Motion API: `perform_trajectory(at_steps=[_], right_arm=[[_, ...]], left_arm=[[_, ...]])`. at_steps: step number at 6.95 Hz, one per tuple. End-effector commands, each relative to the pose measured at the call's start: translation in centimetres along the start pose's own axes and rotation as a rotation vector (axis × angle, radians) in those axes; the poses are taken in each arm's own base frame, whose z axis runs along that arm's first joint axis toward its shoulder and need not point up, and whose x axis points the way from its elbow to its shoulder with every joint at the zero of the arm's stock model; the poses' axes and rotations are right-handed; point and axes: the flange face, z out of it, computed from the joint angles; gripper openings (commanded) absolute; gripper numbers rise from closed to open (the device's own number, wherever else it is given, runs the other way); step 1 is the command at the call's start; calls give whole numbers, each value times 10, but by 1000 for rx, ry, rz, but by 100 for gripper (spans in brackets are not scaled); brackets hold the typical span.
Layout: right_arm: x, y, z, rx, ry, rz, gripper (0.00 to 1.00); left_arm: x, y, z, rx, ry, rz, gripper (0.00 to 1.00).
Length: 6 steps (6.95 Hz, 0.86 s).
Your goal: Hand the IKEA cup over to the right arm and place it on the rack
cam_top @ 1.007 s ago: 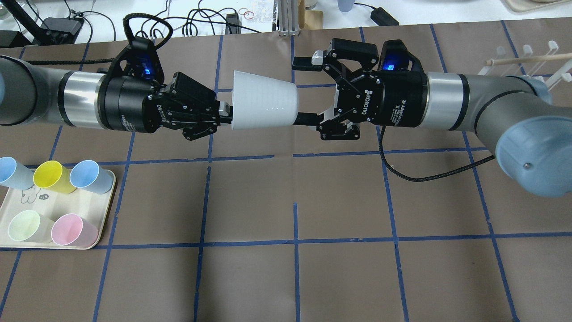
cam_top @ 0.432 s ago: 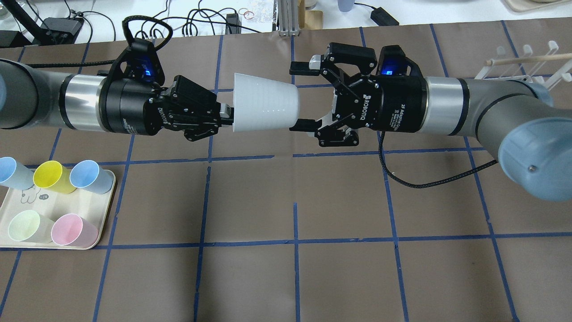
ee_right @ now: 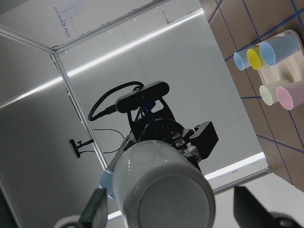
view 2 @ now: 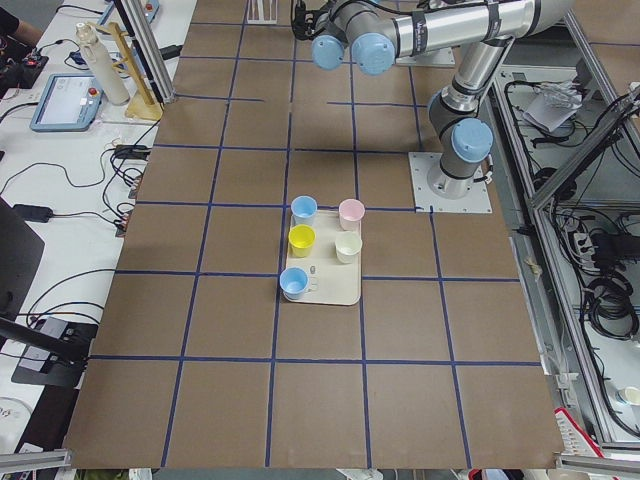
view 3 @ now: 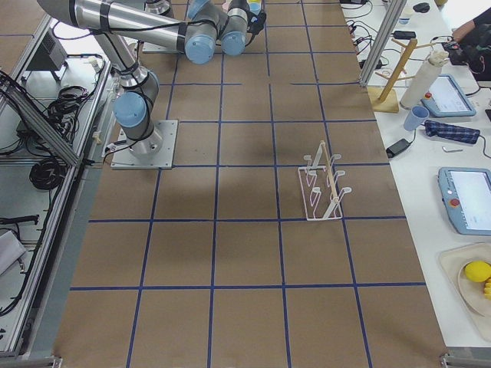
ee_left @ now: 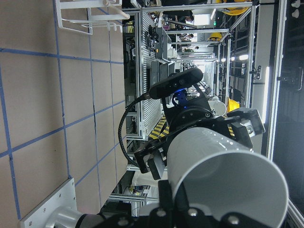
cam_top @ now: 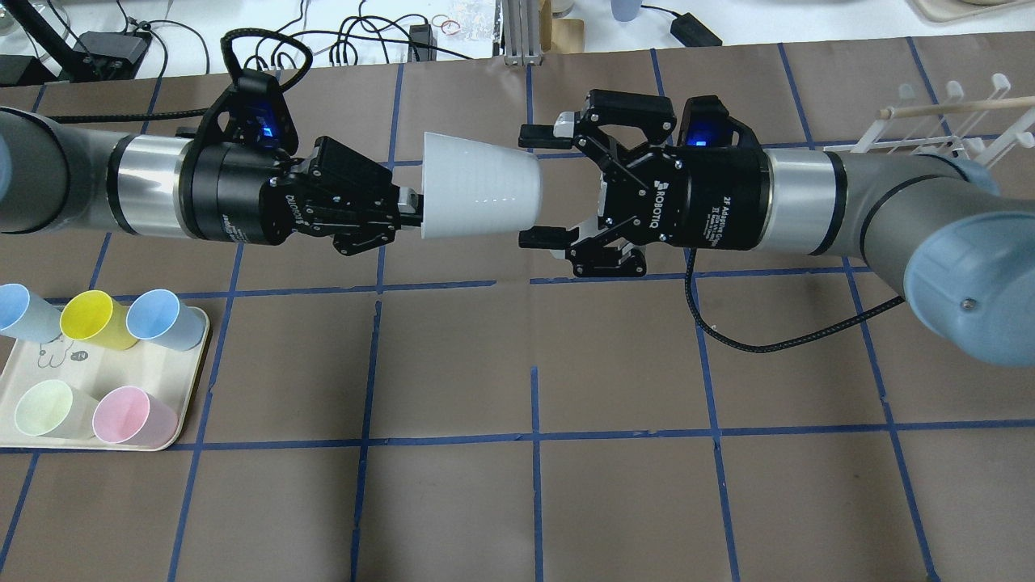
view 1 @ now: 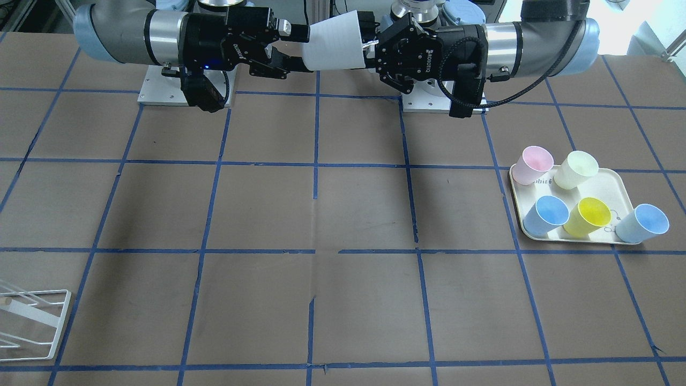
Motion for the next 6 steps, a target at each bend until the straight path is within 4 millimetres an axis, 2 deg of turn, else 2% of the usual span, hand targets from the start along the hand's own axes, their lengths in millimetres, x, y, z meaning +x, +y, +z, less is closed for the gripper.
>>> perform_trajectory(at_steps=[1, 4, 6], right_arm=[[-3, 3, 1, -1, -1, 25, 91], [-13, 11, 1, -2, -1, 42, 89], [-13, 11, 1, -2, -1, 43, 81]], left_arm=[[1, -1, 0, 10, 7, 2, 0], [2, -1, 1, 10, 6, 3, 0], [1, -1, 0, 12, 7, 1, 0]])
